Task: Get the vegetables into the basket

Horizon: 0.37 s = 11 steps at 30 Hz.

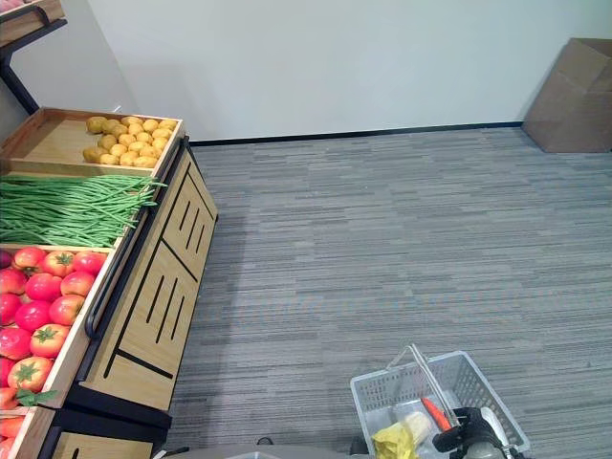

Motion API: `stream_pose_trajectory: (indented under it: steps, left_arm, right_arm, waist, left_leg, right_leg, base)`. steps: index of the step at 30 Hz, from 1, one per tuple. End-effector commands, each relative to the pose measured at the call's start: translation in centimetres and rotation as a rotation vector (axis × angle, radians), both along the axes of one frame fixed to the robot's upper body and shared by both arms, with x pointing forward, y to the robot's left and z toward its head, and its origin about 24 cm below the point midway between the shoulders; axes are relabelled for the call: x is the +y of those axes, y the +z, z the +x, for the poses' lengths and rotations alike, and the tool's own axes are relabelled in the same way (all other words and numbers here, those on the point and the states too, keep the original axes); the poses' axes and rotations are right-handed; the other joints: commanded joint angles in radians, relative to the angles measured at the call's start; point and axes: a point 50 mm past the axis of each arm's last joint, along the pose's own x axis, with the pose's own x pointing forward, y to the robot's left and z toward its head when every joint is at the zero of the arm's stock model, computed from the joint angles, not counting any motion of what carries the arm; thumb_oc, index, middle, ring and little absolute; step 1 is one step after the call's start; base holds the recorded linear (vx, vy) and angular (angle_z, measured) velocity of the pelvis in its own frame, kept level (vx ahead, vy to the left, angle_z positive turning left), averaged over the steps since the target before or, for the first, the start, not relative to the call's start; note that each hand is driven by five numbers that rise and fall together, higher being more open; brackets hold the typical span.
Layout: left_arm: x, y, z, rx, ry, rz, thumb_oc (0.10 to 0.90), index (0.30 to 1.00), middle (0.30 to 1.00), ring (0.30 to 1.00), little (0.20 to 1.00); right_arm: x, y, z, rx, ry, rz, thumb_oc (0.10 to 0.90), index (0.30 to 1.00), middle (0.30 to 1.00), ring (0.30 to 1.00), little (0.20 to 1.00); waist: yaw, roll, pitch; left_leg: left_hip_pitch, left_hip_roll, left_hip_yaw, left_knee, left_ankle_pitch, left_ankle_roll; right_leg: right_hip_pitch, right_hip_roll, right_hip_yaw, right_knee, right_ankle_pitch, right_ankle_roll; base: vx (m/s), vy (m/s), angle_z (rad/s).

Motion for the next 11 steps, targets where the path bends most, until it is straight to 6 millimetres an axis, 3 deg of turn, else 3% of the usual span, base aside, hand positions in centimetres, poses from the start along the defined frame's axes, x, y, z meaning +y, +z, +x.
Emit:
stream_pose_trajectory:
  steps: [1, 11]
  left_arm:
    - [0.4, 0.2, 1.1, -0.022, 0.013, 0.039, 0.9, 1.0, 1.0, 1.0, 1.0]
    - [0.5, 0.1, 0.9, -0.015, 0.049, 0.034, 0.9, 1.0, 1.0, 1.0, 1.0]
  right_arm:
    - [-0.9, 1.2, 2.6, -0.085, 0.003, -0.055, 0.9, 1.0, 1.0, 1.0, 1.0]
    - [1.1, -0.7, -0.5, 0.053, 0.06, 0.008, 0.9, 1.0, 1.0, 1.0, 1.0]
  waist:
    - [0.014, -0.043, 0.006]
    - [0.009, -0.05, 0.003]
  left_leg:
    - [0.015, 0.036, -0.047, 0.002, -0.04, -0.051]
    - [0.017, 0.033, -0.05, 0.002, -0.042, -0.05]
  right_leg:
    - [-0.025, -0.032, -0.007, 0.0, 0.002, 0.042]
    - [-0.021, -0.035, -0.012, 0.0, 0.003, 0.042]
  base:
    - [0.0, 0.0, 0.0]
    - [0.0, 0.001, 0.01]
